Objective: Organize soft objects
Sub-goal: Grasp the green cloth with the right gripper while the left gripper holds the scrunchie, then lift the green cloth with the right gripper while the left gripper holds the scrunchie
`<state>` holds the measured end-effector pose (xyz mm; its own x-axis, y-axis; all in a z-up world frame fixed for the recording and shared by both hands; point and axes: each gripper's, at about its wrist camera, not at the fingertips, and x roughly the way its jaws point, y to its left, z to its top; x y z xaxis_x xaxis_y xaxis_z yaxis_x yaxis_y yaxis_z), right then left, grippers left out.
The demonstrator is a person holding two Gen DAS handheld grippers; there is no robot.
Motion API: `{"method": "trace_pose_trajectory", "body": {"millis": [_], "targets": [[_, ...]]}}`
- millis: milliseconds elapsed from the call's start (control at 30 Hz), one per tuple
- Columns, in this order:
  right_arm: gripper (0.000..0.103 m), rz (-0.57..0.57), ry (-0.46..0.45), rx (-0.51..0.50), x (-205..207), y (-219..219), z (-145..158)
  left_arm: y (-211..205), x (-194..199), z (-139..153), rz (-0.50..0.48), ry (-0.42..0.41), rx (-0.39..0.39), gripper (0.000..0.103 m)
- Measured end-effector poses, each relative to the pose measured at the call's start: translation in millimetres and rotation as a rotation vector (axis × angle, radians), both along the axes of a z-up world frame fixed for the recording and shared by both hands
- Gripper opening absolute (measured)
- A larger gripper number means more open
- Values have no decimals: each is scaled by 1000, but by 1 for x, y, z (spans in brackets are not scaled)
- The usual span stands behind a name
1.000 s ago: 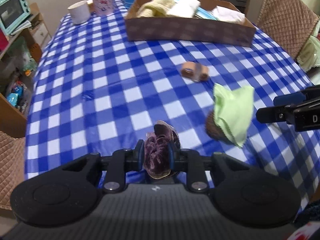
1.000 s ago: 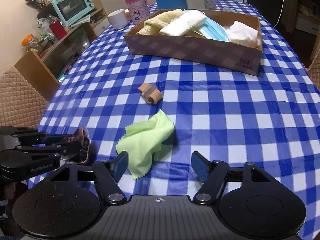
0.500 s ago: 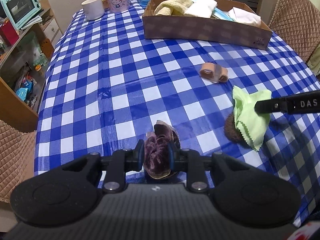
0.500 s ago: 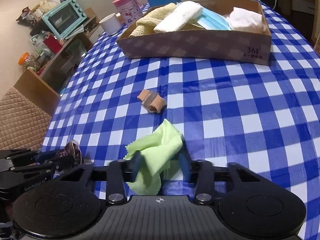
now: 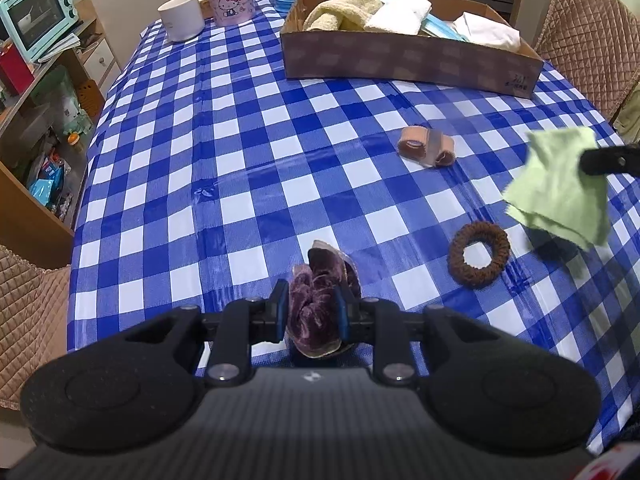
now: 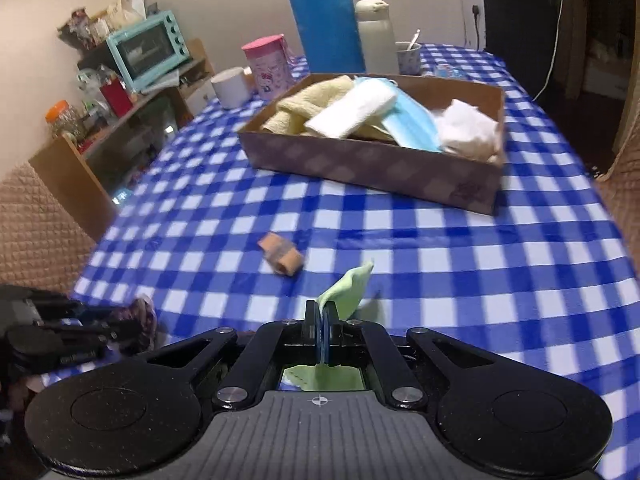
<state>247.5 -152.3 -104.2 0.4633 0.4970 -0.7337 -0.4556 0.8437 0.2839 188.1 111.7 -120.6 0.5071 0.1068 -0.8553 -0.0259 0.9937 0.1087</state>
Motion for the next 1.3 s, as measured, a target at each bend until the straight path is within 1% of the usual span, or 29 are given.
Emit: {"method": "trace_pose_trajectory", "body": {"millis": [67,133,167,233,300,367,400,433,467,500,533,633,733,867,1000,1067,1100,1133,1167,1233,1300], "targets": [[1,3,3,-47,-2,-4,-2,0,1,0,-4,-1,-1,23],[2,-10,19,-66,0,-7,-8,-1,2,0,-8,0,-2,23],[2,-16,24,-56,1,-9,-12,-2,3,-1,-11,1,-4,23],[2,-25,46,4,4,-12,-22,-3,4,-2,-15,4,-4,23],[3,-50,106,26,10,-14,-33,-4,5,-3,-18,10,-7,23],[5,-53,170,17,15,-12,-45,-4,6,-4,-18,17,-8,23],[10,-54,182,8,15,-11,-50,-4,6,-5,-16,19,-10,23],[17,-53,183,0,15,-11,-52,-4,6,-5,-15,22,-12,23],[23,-52,181,-11,14,-11,-54,-3,6,-6,-13,24,-14,23],[34,-58,179,-20,15,-11,-55,-3,6,-7,-10,27,-15,23],[44,-69,172,-26,15,-12,-55,-2,6,-7,-7,30,-17,23],[49,-90,151,-27,18,-14,-56,-1,8,-9,0,37,-22,23],[51,-103,140,-38,25,-14,-61,-1,10,-10,0,39,-23,23],[51,-101,115,-33,31,-12,-65,-1,12,-11,-1,40,-23,23],[51,-67,84,-41,29,-7,-65,-1,16,-13,1,46,-25,23],[43,-41,71,-42,26,-4,-65,-1,18,-14,2,45,-26,23],[35,-33,67,-44,24,-3,-66,-1,18,-14,2,45,-25,23],[29,-28,63,-49,24,-2,-66,-1,18,-14,3,45,-25,23],[27,-25,59,-55,23,-1,-66,-1,18,-14,2,45,-25,23],[18,-17,61,-59,23,-1,-66,-1,19,-14,1,45,-23,23],[13,-11,72,-52,24,-1,-66,-1,20,-14,2,44,-24,23]]}}
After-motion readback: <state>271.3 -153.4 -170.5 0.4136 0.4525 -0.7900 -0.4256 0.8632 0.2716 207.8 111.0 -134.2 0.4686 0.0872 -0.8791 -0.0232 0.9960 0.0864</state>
